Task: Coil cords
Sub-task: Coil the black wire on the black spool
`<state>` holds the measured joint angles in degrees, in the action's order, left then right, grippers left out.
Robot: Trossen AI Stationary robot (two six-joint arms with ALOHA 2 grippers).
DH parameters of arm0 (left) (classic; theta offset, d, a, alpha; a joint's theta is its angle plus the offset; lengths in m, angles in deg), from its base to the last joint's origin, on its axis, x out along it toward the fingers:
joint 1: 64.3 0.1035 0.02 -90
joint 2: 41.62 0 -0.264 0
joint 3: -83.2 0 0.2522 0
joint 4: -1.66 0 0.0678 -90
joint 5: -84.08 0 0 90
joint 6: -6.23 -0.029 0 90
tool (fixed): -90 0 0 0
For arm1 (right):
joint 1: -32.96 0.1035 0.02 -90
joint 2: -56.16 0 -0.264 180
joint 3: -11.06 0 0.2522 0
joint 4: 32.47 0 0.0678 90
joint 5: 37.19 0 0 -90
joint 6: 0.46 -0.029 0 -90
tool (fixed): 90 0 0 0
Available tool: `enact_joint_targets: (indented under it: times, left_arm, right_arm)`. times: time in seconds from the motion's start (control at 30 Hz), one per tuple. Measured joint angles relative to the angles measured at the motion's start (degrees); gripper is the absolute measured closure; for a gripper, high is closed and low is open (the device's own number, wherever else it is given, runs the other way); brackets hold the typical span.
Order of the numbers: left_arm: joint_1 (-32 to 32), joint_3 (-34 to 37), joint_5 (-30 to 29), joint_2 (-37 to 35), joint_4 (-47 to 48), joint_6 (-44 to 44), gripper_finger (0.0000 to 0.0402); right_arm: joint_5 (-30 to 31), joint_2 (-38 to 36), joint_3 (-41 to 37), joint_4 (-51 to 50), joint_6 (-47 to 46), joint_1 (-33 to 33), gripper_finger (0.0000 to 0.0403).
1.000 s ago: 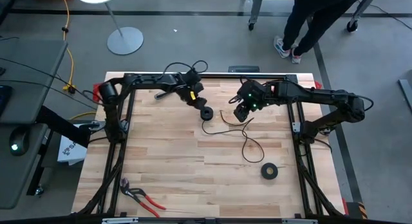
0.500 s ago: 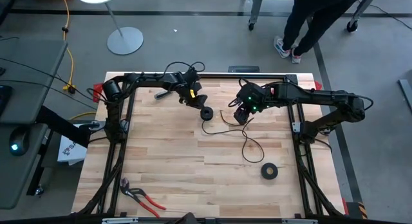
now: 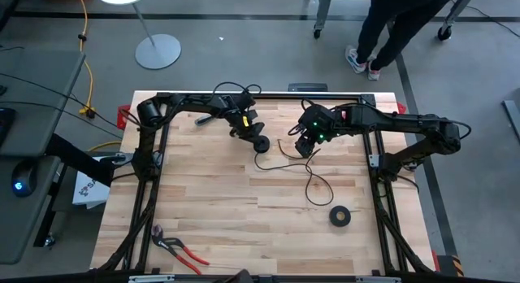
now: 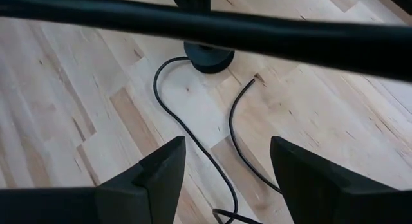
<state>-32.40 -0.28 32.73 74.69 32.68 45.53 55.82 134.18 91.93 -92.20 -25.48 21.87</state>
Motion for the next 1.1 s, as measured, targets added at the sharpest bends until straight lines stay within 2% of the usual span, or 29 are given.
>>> enact_joint_targets:
  times: [0.1,0.13,0.33,0.43,0.5,0.6,0.7,0.8,0.9,1.1]
  left_arm:
    - [-0.26,0.0,2.25,-0.31,-1.28,-0.5,0.0373]
    - [-0.26,0.0,2.88,-0.77,-1.45,-0.79,0.0384]
    - [0.31,0.0,3.23,-5.34,-2.04,-4.26,0.0399]
    - [0.51,0.02,4.02,-10.72,-1.93,-13.12,0.04]
    - [0.21,0.02,4.1,-15.61,-0.94,-21.58,0.04]
    - [-0.85,0.02,2.17,-23.9,-0.51,-31.83,0.04]
    - [-2.37,0.02,-1.5,-31.89,-1.69,-36.6,0.0401]
    - [-3.46,0.02,-4.8,-38.43,-5.15,-36.39,0.0401]
    - [-3.93,0.02,-6.83,-43.08,-10.52,-32.43,0.0401]
    - [-3.95,0.0,-10.68,-48.28,-18.92,-24.03,0.0401]
  right_arm:
    - [-0.01,-0.02,0.0,0.0,0.34,0.0,0.0183]
    - [0.01,-0.08,0.0,-0.02,0.81,0.0,0.0183]
    - [0.22,-1.15,0.0,1.31,2.97,-0.04,0.0183]
    - [-0.46,-2.93,0.0,5.23,5.73,-0.07,0.0183]
    - [-3.24,-4.01,0.0,8.76,8.71,-0.09,0.0183]
    - [-5.19,-4.7,0.04,13.06,10.25,-0.17,0.0183]
    - [-5.3,-4.64,0.04,16.12,11.04,-0.38,0.0183]
    - [-5.26,-4.26,0.04,21.45,12.07,-0.6,0.0183]
    - [-5.07,-3.68,0.04,28.94,13.17,-0.64,0.0183]
    - [-5.59,-0.37,0.03,45.72,13.45,-1.44,0.0183]
